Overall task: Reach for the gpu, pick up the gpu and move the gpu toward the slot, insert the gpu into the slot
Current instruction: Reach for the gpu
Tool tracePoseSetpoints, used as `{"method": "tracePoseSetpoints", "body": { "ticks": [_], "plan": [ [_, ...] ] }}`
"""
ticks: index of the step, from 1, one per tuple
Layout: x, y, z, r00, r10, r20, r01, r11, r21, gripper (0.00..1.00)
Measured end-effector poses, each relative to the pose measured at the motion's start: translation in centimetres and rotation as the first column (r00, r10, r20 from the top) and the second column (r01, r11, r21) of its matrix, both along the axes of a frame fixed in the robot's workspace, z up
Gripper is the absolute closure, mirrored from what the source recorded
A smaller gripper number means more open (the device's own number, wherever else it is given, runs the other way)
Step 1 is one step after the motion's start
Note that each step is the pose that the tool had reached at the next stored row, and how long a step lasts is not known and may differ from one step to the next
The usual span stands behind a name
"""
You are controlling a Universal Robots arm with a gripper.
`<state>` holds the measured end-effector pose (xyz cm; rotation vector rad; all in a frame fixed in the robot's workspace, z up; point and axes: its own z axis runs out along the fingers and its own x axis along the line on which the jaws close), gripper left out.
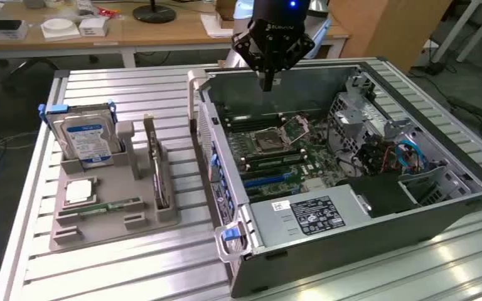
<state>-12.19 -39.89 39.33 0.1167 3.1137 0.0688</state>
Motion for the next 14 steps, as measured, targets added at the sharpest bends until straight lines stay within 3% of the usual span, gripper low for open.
{"method": "tracePoseSetpoints", "body": {
  "ticks": [5, 14],
  "plan": [
    [-0.1, 0.00, 0.00, 1.0000, 0.000, 0.0001, 0.000, 1.0000, 0.0000, 0.90],
    [-2.5, 0.00, -0.01, 1.0000, 0.000, 0.0001, 0.000, 1.0000, 0.0001, 0.90]
  ]
}}
